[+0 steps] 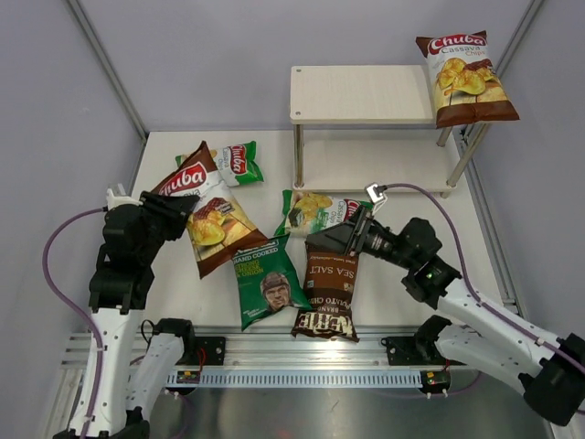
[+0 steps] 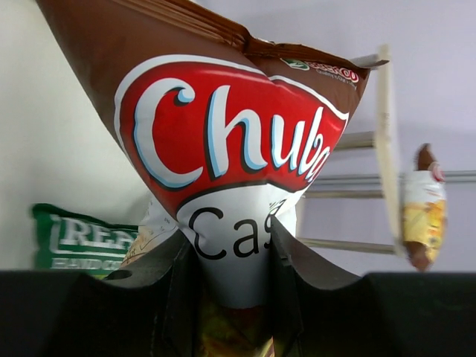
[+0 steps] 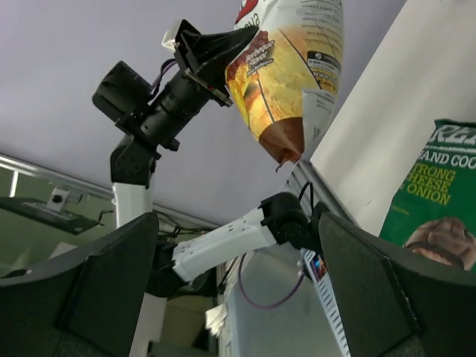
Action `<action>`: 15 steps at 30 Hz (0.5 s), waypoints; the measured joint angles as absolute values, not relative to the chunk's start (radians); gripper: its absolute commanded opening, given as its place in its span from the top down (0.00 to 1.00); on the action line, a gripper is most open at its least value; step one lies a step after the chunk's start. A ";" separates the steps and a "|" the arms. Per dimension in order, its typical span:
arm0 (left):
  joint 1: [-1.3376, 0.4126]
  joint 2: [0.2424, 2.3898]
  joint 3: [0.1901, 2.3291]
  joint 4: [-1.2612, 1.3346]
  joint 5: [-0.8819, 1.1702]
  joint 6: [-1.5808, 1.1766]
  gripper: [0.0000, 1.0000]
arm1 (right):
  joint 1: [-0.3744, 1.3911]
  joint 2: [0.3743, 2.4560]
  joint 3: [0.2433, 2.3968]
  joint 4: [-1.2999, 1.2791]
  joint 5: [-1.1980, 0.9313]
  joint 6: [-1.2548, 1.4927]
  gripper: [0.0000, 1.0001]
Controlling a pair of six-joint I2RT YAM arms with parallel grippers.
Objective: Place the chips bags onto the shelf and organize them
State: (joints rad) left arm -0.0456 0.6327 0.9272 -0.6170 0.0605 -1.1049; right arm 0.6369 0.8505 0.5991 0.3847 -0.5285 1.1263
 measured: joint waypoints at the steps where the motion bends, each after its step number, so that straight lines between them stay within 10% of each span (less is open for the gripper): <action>1: -0.062 0.639 0.930 -0.596 0.064 -1.131 0.95 | 0.712 0.856 0.585 0.417 -0.456 1.098 0.03; 15: -0.154 0.488 0.969 -0.482 -0.045 -1.471 0.96 | 1.272 1.271 0.639 0.854 0.093 0.696 0.04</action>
